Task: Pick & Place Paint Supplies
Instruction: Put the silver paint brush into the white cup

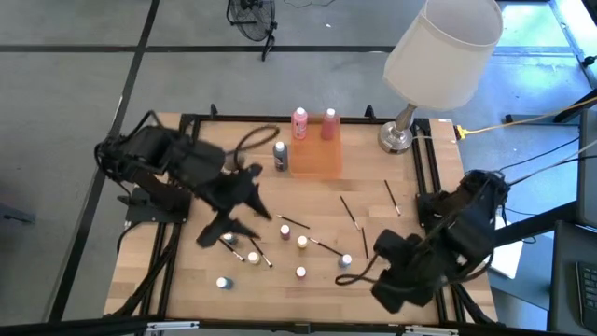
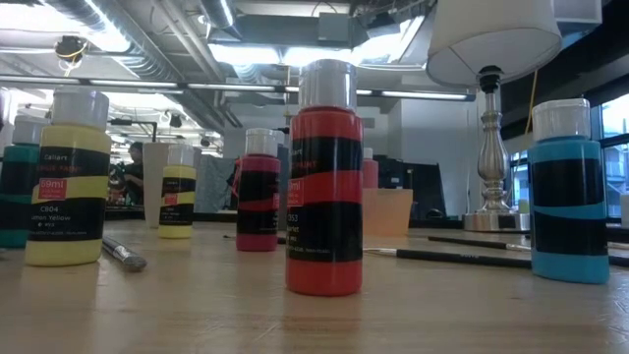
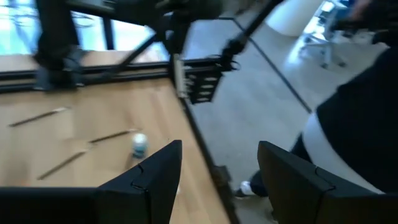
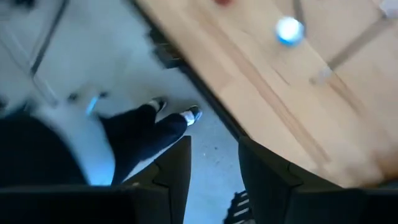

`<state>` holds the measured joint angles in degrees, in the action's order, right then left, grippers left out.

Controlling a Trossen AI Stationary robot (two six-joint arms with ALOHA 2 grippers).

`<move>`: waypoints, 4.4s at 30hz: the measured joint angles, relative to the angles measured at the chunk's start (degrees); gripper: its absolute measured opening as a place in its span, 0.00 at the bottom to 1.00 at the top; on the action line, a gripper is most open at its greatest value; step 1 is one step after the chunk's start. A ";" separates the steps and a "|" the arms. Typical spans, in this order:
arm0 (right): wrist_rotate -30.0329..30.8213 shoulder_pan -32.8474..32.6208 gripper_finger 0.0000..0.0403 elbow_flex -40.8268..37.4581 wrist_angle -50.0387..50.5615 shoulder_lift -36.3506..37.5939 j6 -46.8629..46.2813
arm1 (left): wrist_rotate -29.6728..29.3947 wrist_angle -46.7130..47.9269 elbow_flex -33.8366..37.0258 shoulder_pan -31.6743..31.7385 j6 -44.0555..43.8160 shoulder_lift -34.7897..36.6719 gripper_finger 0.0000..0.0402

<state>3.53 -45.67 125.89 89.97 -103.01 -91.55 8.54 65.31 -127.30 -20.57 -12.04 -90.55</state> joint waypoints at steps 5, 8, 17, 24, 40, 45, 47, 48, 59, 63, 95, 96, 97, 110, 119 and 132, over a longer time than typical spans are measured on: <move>-6.86 -0.12 0.34 -11.00 0.07 -0.10 -13.27 | -1.03 -1.66 1.75 -7.20 -2.19 -0.02 0.52; -8.48 0.47 0.34 -17.14 0.08 -0.11 -17.38 | -3.07 -5.57 3.87 -11.74 -2.22 0.12 0.52; -8.22 3.01 0.34 -30.92 -7.84 -0.08 -20.13 | -4.63 -18.53 11.65 -20.43 -4.76 0.01 0.52; -8.56 3.90 0.34 -41.19 -19.97 -0.08 -20.74 | -4.81 -24.87 16.81 -24.47 -8.90 -0.04 0.52; -9.73 4.11 0.34 -52.34 -27.59 -0.06 -23.10 | -10.36 -31.30 18.13 -26.14 -9.26 0.05 0.52; -7.61 4.75 0.34 -52.75 -28.65 -0.06 -23.67 | -10.49 -31.18 18.11 -26.21 -8.12 0.05 0.52; -5.83 5.18 0.34 -52.75 -29.87 -0.06 -23.47 | -10.50 -31.09 18.13 -26.17 -7.29 0.05 0.52; -5.82 5.49 0.34 -52.75 -30.04 -0.06 -23.43 | -10.51 -31.08 18.13 -26.17 -6.90 0.05 0.52; -6.27 6.34 0.34 -52.75 -30.81 -0.06 -21.75 | -10.49 -30.81 18.11 -26.17 -6.24 0.05 0.52; -5.64 6.34 0.34 -52.75 -31.92 -0.06 -20.57 | -10.49 -30.79 18.11 -26.17 -6.18 0.05 0.52; -6.09 5.15 0.34 -52.75 -34.88 -4.65 -10.12 | -12.10 -30.81 18.09 -25.77 -5.20 0.03 0.52; -6.10 5.30 0.34 -52.75 -34.93 -4.65 -10.12 | -12.11 -30.81 18.09 -25.71 -5.20 0.03 0.52; -6.10 5.49 0.34 -52.75 -34.91 -4.65 -10.22 | -12.13 -30.81 18.07 -25.69 -5.20 0.03 0.52; -8.55 5.71 0.34 -52.73 -35.55 -7.23 -8.82 | -12.17 -30.83 18.07 -25.69 -5.20 0.01 0.52; -7.94 6.39 0.34 -52.73 -34.91 -7.56 -8.03 | -13.61 -30.83 18.07 -25.41 -5.18 0.01 0.52; -6.73 6.36 0.34 -52.73 -34.89 -9.44 -7.15 | -13.64 -30.83 18.07 -25.41 -5.19 0.01 0.52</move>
<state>-3.20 -39.31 73.17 55.08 -112.44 -98.70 -5.10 34.48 -109.23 -45.98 -17.22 -90.54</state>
